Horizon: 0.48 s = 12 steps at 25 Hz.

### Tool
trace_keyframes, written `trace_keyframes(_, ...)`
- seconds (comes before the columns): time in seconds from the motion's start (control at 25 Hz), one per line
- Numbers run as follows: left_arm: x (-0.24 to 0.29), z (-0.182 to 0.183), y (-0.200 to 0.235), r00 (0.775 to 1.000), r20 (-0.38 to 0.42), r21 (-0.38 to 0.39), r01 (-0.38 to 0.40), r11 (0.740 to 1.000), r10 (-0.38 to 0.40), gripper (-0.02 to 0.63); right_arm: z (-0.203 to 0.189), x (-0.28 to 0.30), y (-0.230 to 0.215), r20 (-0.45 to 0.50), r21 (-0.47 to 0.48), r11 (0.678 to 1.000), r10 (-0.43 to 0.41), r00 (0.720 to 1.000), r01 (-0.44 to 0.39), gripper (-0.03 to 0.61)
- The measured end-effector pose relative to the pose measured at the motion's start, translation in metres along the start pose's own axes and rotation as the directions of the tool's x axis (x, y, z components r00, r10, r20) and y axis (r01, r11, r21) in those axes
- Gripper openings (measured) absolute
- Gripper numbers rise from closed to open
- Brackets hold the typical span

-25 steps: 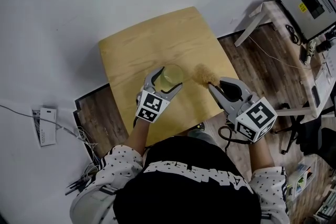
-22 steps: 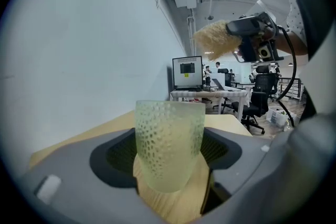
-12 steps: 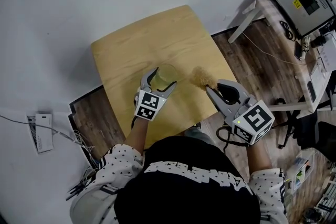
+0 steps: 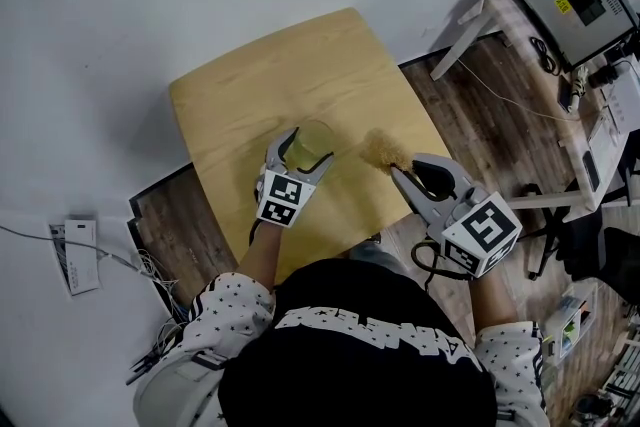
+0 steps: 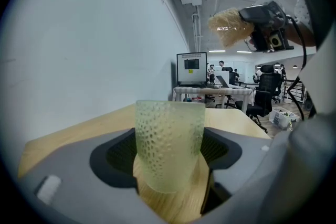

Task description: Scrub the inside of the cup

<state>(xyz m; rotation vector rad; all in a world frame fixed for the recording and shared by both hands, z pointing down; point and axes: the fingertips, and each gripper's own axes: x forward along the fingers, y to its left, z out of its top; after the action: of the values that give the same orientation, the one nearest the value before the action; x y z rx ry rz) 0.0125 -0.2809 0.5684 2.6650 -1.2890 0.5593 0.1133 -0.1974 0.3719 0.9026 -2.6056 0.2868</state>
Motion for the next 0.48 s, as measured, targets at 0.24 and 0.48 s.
trace_keyframes(0.24, 0.001, -0.008, -0.003, 1.000, -0.015, 0.008, 0.007, 1.000, -0.007, 0.365, -0.001, 0.001, 0.000, -0.005, 0.000, 1.000, -0.001, 1.000, 0.001, 0.057)
trace_keyframes(0.48, -0.001, -0.017, -0.005, 1.000, -0.025, 0.005, 0.014, 1.000, -0.014, 0.365, -0.001, 0.002, 0.000, -0.006, 0.000, 1.000, -0.002, 1.000, 0.002, 0.057)
